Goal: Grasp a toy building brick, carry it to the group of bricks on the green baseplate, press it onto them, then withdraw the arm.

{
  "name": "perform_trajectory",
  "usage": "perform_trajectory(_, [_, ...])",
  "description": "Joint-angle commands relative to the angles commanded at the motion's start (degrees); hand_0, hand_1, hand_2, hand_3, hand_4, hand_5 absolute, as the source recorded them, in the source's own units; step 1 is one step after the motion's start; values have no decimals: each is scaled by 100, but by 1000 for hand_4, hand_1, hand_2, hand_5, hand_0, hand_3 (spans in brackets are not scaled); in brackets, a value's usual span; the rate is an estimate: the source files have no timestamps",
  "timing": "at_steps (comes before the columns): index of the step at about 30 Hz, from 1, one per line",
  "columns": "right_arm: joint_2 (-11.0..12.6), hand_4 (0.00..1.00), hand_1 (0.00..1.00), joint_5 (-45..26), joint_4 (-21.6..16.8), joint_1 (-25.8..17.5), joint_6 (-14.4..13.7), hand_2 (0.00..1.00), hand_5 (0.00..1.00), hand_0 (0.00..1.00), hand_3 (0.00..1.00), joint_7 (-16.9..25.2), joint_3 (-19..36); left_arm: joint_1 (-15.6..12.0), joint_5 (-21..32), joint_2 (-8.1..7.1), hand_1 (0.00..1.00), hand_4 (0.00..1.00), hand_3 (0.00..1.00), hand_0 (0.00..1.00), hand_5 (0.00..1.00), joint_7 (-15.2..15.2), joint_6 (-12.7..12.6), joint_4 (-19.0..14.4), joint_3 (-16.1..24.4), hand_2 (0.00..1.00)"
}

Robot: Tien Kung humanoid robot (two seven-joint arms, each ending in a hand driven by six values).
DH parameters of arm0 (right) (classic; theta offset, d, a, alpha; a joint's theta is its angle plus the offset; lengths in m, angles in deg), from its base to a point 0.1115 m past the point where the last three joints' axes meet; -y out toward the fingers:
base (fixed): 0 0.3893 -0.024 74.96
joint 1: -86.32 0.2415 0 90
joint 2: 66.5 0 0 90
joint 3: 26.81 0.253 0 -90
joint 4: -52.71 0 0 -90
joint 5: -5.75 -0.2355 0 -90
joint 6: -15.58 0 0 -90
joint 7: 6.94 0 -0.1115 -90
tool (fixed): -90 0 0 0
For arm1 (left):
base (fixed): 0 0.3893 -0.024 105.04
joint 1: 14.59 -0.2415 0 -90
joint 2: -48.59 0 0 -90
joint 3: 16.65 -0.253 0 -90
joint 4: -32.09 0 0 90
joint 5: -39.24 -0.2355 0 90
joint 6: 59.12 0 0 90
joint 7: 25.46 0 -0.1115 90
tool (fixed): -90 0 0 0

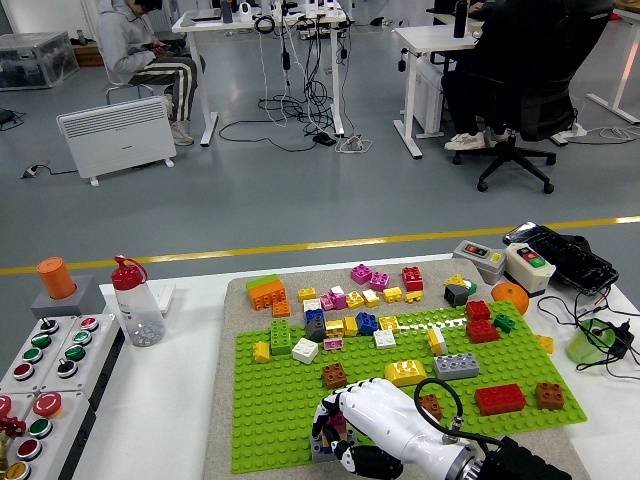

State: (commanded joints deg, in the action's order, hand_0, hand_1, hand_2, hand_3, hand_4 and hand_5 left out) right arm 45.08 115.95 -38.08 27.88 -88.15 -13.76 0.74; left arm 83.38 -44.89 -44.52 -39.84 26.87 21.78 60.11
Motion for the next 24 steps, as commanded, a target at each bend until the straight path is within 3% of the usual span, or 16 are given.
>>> perform_trajectory(10, [-9, 292, 605, 33, -18, 21, 13, 588, 152, 557, 539, -40, 37, 21, 24, -6, 687, 294, 579, 658, 998, 7, 1, 0, -12, 675])
perform_trajectory(24, [4, 294, 603, -186, -195, -77, -373, 588, 149, 552, 543, 260, 506, 39, 24, -8, 687, 294, 580, 659, 998, 11, -2, 0, -5, 675])
